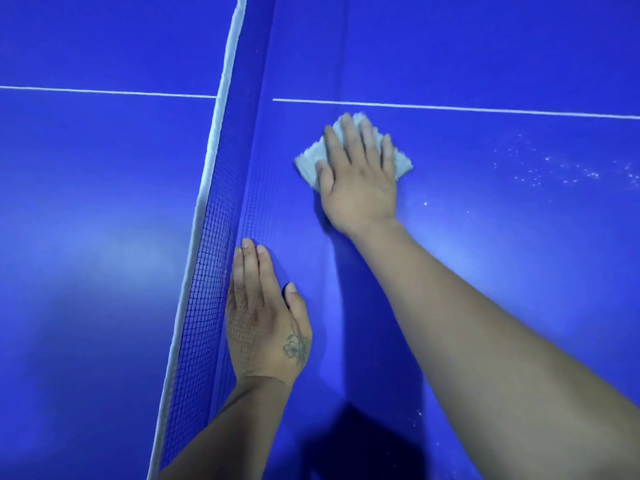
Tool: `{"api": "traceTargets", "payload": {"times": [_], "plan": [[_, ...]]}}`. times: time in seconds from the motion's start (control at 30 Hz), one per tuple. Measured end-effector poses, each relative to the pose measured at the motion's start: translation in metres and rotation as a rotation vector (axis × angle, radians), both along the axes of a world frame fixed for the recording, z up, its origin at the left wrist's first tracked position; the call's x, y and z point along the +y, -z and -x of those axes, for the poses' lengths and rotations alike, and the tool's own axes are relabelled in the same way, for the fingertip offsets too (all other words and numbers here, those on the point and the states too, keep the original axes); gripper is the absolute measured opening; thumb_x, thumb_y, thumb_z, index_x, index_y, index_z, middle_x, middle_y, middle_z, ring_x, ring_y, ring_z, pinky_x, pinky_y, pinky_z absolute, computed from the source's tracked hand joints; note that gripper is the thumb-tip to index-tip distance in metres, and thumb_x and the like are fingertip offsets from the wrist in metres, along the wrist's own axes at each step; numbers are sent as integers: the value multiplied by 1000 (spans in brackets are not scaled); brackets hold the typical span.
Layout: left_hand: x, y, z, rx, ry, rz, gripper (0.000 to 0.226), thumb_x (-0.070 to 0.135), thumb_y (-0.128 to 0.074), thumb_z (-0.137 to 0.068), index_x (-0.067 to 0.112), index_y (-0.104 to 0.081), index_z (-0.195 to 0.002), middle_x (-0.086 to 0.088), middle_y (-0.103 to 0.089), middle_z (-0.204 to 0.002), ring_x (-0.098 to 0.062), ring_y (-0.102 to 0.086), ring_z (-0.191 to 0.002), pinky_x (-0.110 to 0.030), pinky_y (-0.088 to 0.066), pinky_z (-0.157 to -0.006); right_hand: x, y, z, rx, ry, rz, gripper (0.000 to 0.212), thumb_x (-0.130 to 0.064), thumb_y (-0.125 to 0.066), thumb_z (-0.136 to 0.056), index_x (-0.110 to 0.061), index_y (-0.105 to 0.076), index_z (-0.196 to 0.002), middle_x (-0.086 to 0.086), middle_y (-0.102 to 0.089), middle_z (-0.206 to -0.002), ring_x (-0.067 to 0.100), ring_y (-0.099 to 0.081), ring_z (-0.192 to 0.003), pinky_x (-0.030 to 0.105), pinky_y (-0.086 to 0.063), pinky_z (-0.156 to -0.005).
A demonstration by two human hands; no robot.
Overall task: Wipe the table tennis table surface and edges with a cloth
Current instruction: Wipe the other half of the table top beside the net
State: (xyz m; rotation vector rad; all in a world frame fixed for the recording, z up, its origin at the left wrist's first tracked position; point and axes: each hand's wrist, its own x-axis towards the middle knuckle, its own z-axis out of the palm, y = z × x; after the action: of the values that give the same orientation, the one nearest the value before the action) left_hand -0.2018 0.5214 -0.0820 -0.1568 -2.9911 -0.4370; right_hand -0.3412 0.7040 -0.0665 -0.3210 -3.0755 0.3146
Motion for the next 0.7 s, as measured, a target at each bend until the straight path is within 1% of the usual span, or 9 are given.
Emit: {"api": "traceTargets", "payload": {"times": [0.07, 0.13, 0.17, 0.27, 0.33, 0.4, 0.53, 0.6, 0.7], "plan": [[4, -4, 7, -12, -7, -21, 61, 22, -45, -103, -8, -41, -157, -23, -30, -172, -37, -24, -162, -39, -13, -134, 3, 4, -28, 25, -13, 2, 60, -45, -27, -109, -25, -36, -164, 1, -23, -175, 25, -14, -163, 52, -8, -131], [13, -10, 21, -10, 37, -30, 57, 22, -45, -103, -5, -46, -153, -22, -33, -171, -36, -25, -162, -49, -18, -134, 13, 6, -51, 12, -18, 6, 59, -46, -29, -109, -25, -38, -163, 0, -24, -175, 25, -16, -163, 51, -9, -131], [19, -12, 30, -7, 88, -16, 57, 25, -44, -105, -3, -45, -155, -21, -32, -172, -34, -23, -163, -53, -19, -133, 21, 6, -62, -1, -8, 10, 59, -47, -28, -109, -26, -37, -164, -1, -23, -175, 25, -15, -163, 51, -9, -131], [42, -16, 50, -45, 213, 90, 70, 47, -34, -111, 7, -27, -167, -14, -18, -178, -30, -10, -166, -56, -13, -133, 56, 5, -85, -9, 86, 7, 60, -49, -28, -109, -28, -33, -166, -2, -19, -176, 23, -12, -164, 51, -6, -132], [48, -12, 53, -72, 242, 192, 73, 56, -24, -112, 14, -18, -171, -11, -10, -180, -30, -3, -167, -57, -8, -133, 79, 2, -90, -37, 154, 13, 61, -49, -26, -110, -29, -29, -167, -3, -16, -177, 23, -9, -164, 51, -4, -132], [47, -7, 53, -67, 240, 209, 72, 55, -23, -112, 17, -17, -172, -10, -8, -180, -31, -1, -167, -57, -8, -133, 93, -1, -79, -75, 224, 34, 61, -48, -23, -111, -29, -24, -168, -3, -11, -178, 23, -3, -164, 51, 0, -132], [47, -9, 54, -49, 230, 182, 68, 50, -27, -111, 18, -21, -171, -9, -11, -180, -30, -3, -167, -57, -9, -133, 99, -3, -27, -106, 360, 34, 61, -46, -19, -111, -29, -15, -170, -2, -2, -178, 23, 4, -164, 52, 5, -131], [48, -7, 55, -40, 230, 173, 67, 47, -28, -110, 19, -25, -171, -8, -14, -180, -30, -6, -167, -56, -10, -133, 92, -1, 0, -134, 368, 35, 62, -46, -18, -111, -29, -13, -170, -1, 1, -178, 24, 7, -164, 52, 7, -131], [47, -6, 56, -30, 223, 143, 65, 44, -31, -109, 20, -29, -170, -7, -17, -179, -29, -10, -166, -56, -10, -133, 65, -3, 21, -117, 272, 24, 61, -45, -21, -111, -28, -17, -170, 1, -3, -178, 25, 4, -164, 52, 5, -131]]}}
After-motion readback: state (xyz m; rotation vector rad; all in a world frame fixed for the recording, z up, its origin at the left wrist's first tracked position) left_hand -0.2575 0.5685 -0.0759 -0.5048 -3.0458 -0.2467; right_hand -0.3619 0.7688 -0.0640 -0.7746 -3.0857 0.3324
